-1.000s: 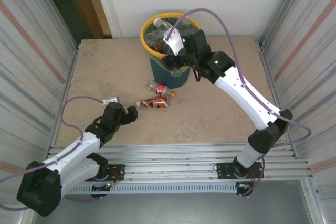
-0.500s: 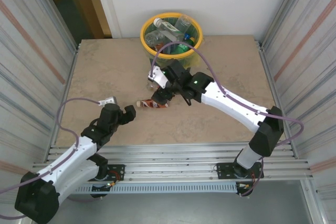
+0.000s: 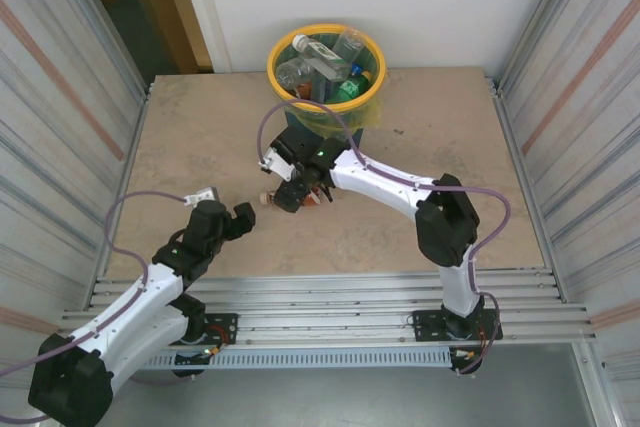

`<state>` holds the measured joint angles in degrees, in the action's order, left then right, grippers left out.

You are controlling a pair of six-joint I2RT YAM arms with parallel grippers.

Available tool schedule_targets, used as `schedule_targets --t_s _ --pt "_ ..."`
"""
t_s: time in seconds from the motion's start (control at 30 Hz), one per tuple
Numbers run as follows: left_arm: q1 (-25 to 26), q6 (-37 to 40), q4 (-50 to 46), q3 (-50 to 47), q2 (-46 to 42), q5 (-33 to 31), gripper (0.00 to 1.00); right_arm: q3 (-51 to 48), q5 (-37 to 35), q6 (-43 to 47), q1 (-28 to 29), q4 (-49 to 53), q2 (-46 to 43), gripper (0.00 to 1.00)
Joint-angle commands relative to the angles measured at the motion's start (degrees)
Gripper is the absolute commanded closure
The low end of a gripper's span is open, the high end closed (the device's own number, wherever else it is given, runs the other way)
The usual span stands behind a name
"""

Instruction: Put the plastic bottles in the bin

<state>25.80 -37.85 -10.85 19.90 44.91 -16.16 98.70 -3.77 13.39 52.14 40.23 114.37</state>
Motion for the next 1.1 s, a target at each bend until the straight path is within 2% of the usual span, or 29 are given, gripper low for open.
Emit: schedule_targets --t_s 0.0,0.53,1.07 --pt "-0.56 -1.0 -0.57 -0.73 -0.62 -1.07 0.01 3.39 0.5 1.54 -0.17 2.37 3.06 0.11" --pt "-0.93 -1.11 -0.44 -1.09 -0.52 -0.82 0.01 10.18 1.18 2.96 -2.1 5.73 13.31 0.13" --pt "-1.02 -1.3 -0.19 -1.18 -0.26 -0.67 0.01 9.23 4.91 3.4 -1.44 8.22 16.11 0.23"
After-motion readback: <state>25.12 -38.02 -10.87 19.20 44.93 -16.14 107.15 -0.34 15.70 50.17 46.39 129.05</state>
